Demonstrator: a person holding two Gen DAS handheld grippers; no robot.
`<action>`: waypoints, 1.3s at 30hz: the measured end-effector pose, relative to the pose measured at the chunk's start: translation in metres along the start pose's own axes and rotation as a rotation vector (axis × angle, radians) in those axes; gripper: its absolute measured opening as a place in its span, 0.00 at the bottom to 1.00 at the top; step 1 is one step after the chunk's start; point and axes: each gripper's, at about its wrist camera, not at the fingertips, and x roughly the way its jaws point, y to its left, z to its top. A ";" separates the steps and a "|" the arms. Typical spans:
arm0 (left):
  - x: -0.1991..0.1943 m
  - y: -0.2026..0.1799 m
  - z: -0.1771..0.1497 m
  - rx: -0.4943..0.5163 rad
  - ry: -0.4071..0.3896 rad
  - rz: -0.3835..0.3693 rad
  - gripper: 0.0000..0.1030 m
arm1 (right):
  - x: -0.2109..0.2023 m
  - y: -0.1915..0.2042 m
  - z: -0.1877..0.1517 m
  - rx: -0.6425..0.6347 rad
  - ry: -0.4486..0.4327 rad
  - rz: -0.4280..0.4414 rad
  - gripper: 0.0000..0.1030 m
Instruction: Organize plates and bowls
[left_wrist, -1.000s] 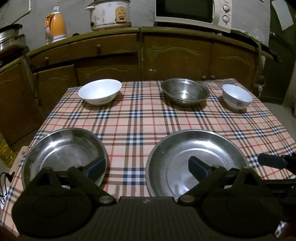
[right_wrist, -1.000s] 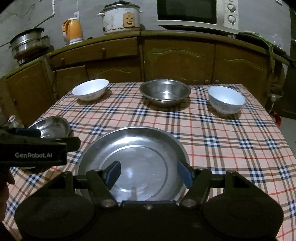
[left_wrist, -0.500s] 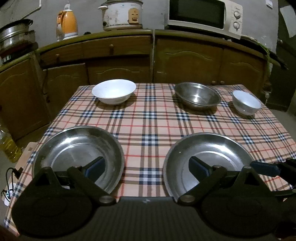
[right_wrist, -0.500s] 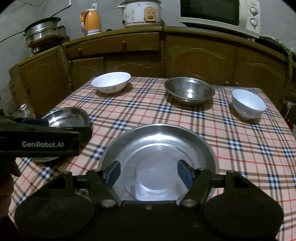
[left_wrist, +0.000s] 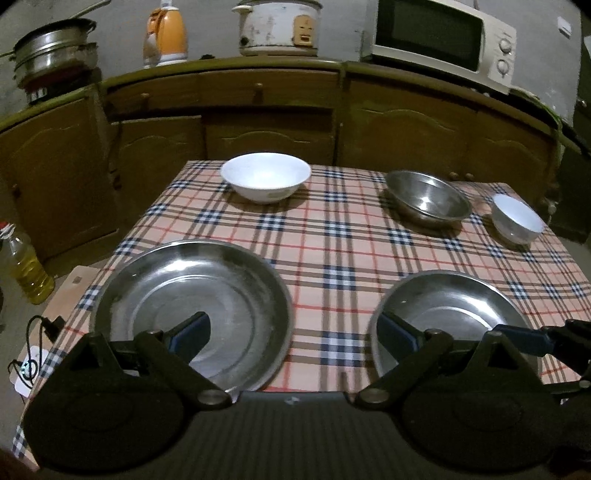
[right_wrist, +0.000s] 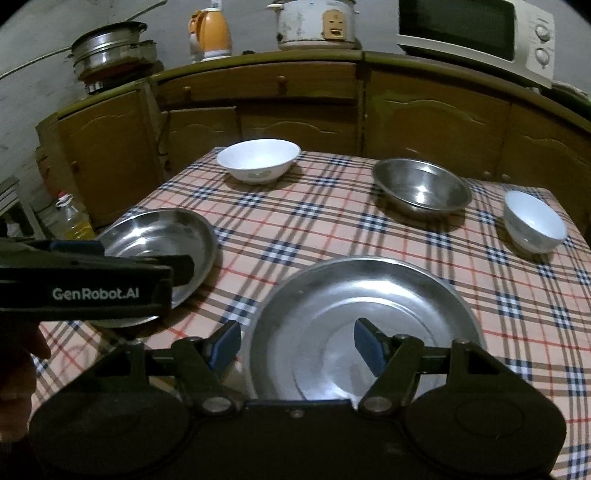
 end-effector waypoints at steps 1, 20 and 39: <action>0.000 0.004 0.000 -0.007 0.000 0.005 0.97 | 0.002 0.004 0.001 -0.006 -0.001 0.005 0.78; 0.009 0.076 -0.008 -0.126 0.004 0.102 0.97 | 0.038 0.060 0.020 -0.080 0.010 0.070 0.78; 0.061 0.162 -0.005 -0.164 0.047 0.218 0.95 | 0.107 0.080 0.039 -0.019 0.087 0.076 0.78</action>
